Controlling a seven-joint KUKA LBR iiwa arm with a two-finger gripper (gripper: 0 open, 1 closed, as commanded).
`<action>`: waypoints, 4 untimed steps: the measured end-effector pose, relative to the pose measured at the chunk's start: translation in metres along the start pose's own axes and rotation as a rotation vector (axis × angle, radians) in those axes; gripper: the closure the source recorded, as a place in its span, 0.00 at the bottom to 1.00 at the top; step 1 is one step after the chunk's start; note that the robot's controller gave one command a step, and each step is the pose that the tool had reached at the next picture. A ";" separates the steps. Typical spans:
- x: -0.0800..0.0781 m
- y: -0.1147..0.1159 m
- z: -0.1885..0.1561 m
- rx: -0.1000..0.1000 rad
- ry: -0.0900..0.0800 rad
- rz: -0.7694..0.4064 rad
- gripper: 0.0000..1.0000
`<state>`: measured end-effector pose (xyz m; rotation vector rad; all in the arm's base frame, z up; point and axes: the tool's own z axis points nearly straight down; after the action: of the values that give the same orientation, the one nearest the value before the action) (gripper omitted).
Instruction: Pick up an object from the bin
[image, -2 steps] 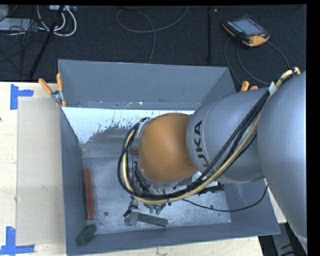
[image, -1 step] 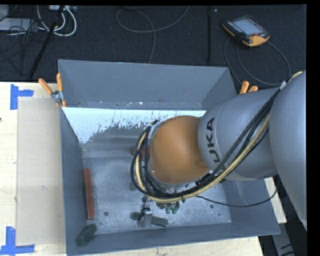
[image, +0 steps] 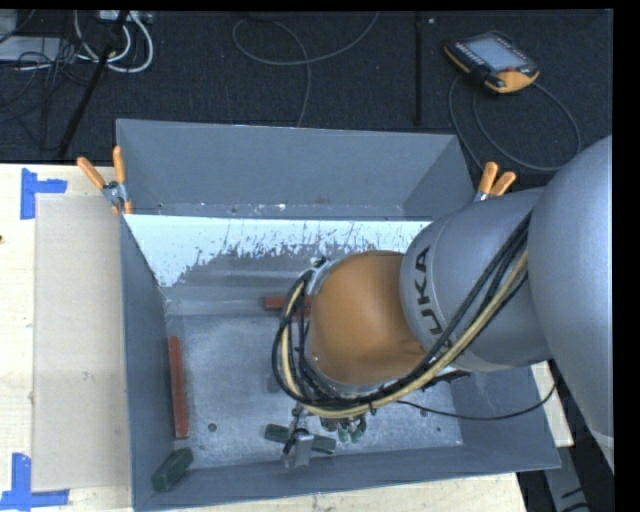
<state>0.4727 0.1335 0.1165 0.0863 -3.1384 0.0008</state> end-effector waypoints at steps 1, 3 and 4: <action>-0.003 -0.002 0.045 -0.004 -0.022 -0.061 0.00; 0.005 -0.019 0.047 -0.001 0.001 0.228 1.00; 0.005 -0.019 0.046 -0.001 0.000 0.228 1.00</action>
Offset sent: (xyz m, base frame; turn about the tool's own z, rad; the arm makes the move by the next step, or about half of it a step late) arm -0.0035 -0.0201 -0.0465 0.2276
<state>0.4688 0.1140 0.0707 -0.2716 -3.1274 -0.0004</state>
